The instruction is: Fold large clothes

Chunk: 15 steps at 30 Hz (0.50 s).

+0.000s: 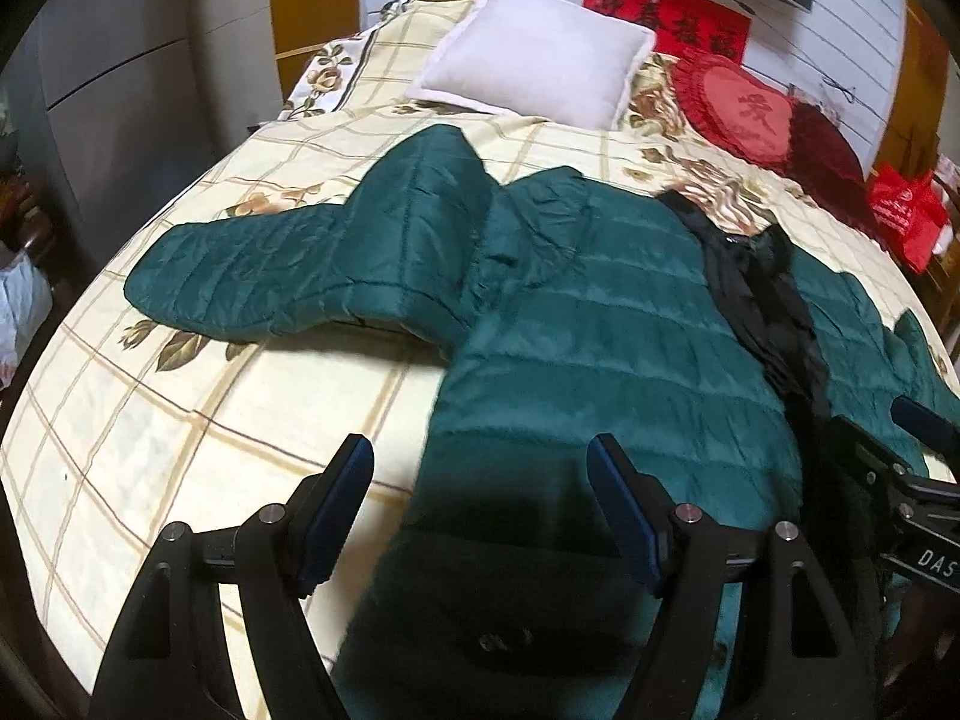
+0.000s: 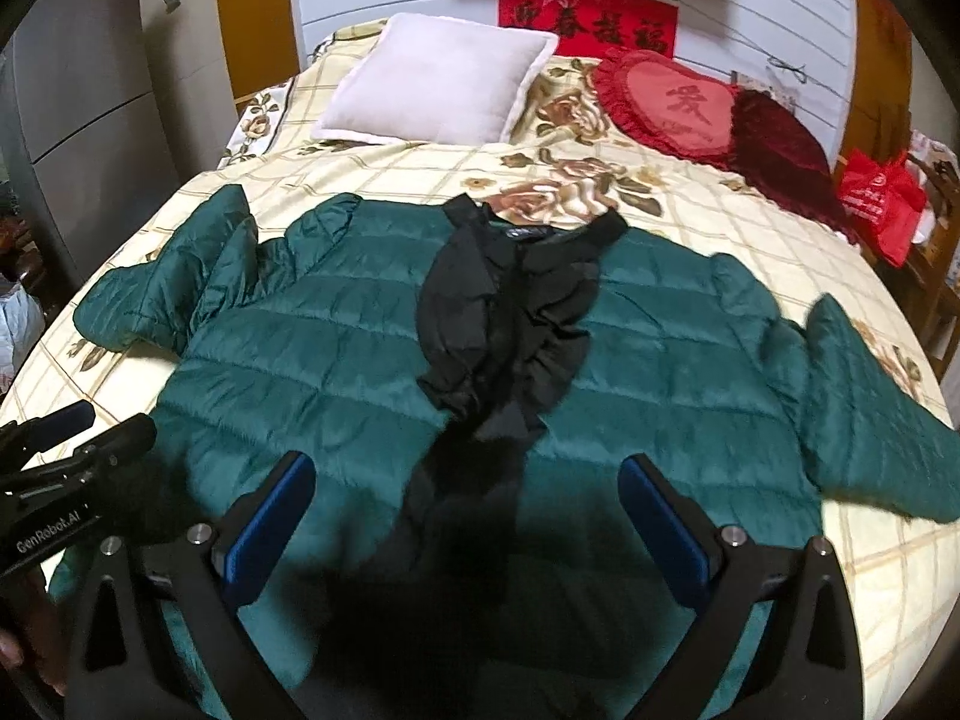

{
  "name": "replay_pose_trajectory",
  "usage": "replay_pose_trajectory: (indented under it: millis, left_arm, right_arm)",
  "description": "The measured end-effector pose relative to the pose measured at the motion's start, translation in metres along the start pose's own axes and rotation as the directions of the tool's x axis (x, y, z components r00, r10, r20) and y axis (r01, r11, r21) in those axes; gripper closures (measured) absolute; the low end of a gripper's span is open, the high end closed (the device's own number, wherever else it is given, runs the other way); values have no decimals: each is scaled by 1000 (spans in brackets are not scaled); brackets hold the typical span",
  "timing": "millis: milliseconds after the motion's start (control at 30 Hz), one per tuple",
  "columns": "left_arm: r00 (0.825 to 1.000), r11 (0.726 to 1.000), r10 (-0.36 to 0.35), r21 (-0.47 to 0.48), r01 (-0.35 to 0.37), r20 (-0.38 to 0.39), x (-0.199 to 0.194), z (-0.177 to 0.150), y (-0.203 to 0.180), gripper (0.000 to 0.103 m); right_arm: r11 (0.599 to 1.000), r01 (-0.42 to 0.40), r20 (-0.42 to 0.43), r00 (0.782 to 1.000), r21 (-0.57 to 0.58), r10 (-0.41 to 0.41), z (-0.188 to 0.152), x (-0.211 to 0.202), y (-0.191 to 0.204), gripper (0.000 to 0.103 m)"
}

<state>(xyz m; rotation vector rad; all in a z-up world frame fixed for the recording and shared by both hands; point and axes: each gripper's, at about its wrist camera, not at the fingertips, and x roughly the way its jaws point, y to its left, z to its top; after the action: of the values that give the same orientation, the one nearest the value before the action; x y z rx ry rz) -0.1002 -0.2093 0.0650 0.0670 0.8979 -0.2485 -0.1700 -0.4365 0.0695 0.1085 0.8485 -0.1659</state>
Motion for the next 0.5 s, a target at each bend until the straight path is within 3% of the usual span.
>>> replay_pose_trajectory:
  millis: [333, 500]
  left_arm:
    - [1000, 1000, 26, -2, -26, 12, 16, 24, 7, 44]
    - [1000, 999, -3, -39, 3, -2, 22, 33, 19, 44]
  right_arm:
    - [1000, -7, 21, 1000, -5, 7, 26, 34, 4, 1]
    - [1000, -6, 12, 1000, -10, 6, 31, 48, 7, 1]
